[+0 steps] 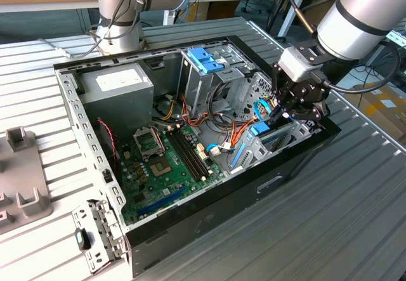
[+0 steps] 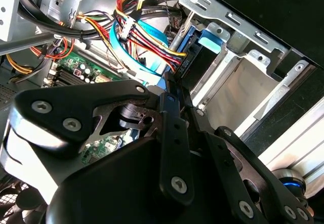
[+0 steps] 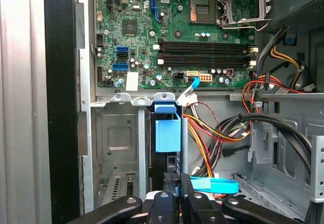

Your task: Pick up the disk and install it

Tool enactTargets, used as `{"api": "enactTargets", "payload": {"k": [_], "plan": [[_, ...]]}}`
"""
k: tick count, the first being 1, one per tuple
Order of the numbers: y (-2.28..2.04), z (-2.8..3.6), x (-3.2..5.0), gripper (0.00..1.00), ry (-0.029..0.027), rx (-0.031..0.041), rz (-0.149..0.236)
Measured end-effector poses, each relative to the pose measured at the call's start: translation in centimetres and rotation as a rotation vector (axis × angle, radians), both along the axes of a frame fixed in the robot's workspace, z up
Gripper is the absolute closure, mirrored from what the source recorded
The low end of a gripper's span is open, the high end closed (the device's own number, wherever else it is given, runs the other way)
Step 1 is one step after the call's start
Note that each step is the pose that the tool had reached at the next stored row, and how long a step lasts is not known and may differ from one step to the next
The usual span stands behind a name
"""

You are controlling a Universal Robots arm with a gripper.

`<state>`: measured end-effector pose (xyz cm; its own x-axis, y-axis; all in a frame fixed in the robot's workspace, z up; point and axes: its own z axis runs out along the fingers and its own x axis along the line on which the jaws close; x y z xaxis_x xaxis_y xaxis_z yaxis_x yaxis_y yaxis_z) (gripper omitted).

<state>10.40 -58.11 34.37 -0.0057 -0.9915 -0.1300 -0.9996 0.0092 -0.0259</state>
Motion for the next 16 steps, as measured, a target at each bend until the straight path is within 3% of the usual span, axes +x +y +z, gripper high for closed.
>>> {"api": "enactTargets", "payload": {"k": [2,4,5,9,16], "plan": [[0.00,-0.01,0.00,0.77,0.0000,0.0002,0.000],[0.00,-0.01,0.00,0.77,0.0000,0.0002,0.000],[0.00,0.00,0.00,0.70,0.0000,0.0001,0.000],[0.00,0.13,0.00,0.70,0.0000,-0.0002,0.000],[0.00,1.89,0.00,0.70,0.0000,0.0080,0.000]]}}
